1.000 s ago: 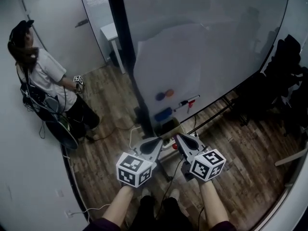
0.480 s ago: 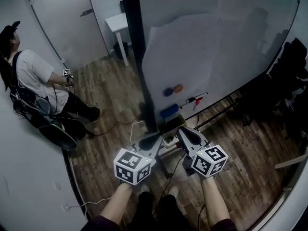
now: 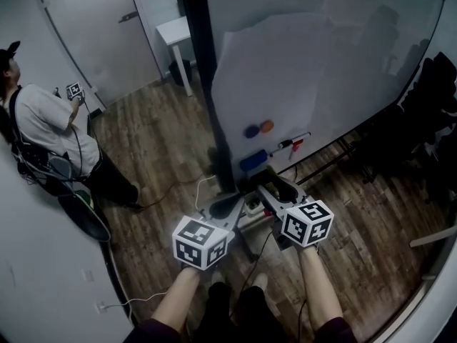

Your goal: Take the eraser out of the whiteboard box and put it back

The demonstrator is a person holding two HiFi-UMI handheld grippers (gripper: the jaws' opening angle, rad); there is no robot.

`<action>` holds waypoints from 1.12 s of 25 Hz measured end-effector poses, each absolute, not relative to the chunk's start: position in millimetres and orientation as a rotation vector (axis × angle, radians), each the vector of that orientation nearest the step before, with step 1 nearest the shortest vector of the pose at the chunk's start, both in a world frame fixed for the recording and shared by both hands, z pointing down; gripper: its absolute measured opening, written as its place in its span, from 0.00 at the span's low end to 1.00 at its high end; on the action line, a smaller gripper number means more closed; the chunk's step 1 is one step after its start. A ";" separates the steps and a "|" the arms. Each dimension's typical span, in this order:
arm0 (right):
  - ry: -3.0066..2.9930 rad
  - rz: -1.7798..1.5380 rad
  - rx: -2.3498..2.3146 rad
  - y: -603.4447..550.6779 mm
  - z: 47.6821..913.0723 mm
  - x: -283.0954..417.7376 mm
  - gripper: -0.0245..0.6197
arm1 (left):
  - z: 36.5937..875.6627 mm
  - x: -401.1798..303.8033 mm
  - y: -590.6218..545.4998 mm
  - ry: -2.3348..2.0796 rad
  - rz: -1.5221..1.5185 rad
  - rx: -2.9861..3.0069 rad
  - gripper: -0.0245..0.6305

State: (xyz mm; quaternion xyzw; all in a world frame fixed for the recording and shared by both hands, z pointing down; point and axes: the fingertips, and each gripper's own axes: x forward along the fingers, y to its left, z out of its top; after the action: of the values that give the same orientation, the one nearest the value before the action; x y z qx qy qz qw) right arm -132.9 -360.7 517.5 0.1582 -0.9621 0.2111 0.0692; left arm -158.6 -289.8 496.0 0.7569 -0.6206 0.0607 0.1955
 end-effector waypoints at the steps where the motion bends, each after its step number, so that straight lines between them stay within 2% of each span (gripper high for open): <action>1: -2.888 0.635 0.481 -362.0 518.7 -134.8 0.35 | 496.9 -158.8 -289.4 -1.738 0.169 2.118 0.04; 9: -2.816 0.540 0.489 -368.3 528.0 -153.2 0.42 | 502.6 -163.0 -285.3 -1.736 0.169 2.105 0.04; 28: -2.801 0.479 0.559 -371.2 521.7 -155.5 0.39 | 498.3 -169.9 -279.0 -1.742 0.154 2.096 0.04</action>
State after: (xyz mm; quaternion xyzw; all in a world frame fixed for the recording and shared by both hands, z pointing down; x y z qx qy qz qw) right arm -155.5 -371.2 521.7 0.1916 -0.9599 0.1641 0.1226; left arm -169.9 -279.0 498.3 0.7516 -0.6247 0.0551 0.2045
